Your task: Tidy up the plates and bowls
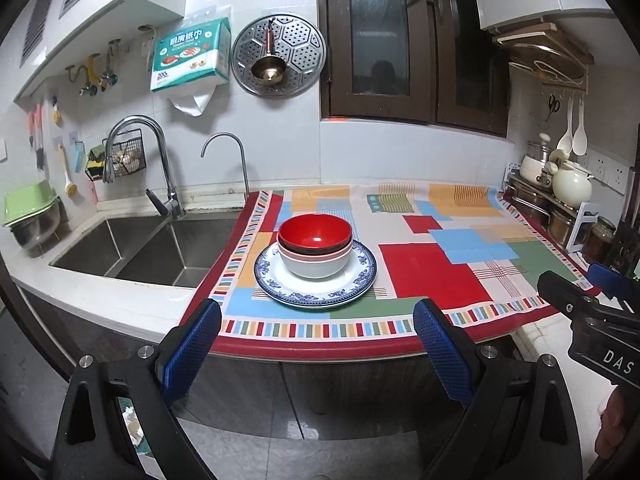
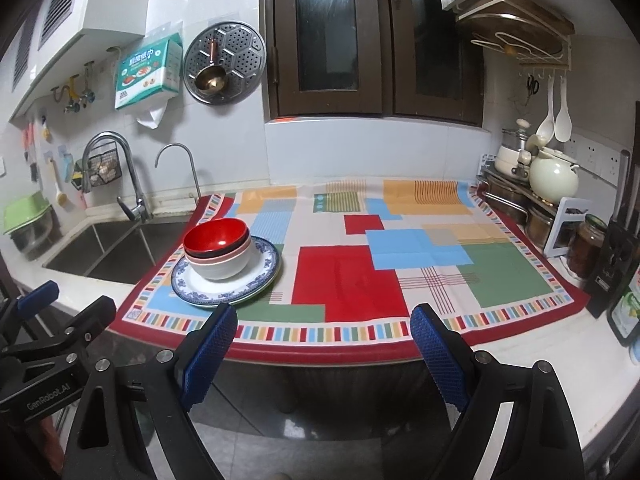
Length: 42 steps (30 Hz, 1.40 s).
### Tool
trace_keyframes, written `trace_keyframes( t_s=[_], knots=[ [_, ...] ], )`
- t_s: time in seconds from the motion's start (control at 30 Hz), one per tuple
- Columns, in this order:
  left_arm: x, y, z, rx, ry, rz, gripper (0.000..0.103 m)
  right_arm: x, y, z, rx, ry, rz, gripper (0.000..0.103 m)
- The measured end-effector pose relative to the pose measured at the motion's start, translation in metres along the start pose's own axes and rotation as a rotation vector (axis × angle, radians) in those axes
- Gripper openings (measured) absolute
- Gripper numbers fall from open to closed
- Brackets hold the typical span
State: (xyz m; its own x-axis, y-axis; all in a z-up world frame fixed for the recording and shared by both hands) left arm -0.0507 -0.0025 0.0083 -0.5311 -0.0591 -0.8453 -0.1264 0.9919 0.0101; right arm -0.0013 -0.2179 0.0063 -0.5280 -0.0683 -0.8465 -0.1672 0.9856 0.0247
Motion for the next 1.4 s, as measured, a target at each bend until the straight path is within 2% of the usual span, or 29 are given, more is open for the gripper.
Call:
trace_keyframes(
  t_s=[0.37,1.4],
  knots=[
    [0.006,0.0,-0.012,-0.013,-0.014,0.003,0.103,0.007,0.0,-0.009,-0.009,-0.002,0.003,0.089],
    [0.011,-0.004,-0.032,-0.042,-0.033,0.005,0.103,0.016,-0.002,-0.02,-0.032,0.002,0.011,0.089]
  ],
)
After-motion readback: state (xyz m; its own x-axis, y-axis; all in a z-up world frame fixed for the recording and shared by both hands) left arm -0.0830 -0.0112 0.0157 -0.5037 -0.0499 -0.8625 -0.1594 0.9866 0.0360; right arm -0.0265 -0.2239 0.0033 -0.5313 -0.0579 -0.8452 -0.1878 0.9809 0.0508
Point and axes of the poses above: each gripper's, at about its wrist camera, not at the fingertips, and z roughly the way its jaws point, y to its left, x to its underside, the point moved 7 cm from there along z, roughly the way its jaws point, and after that the axes turned 3 degrees about y, right-handed, at the moved point
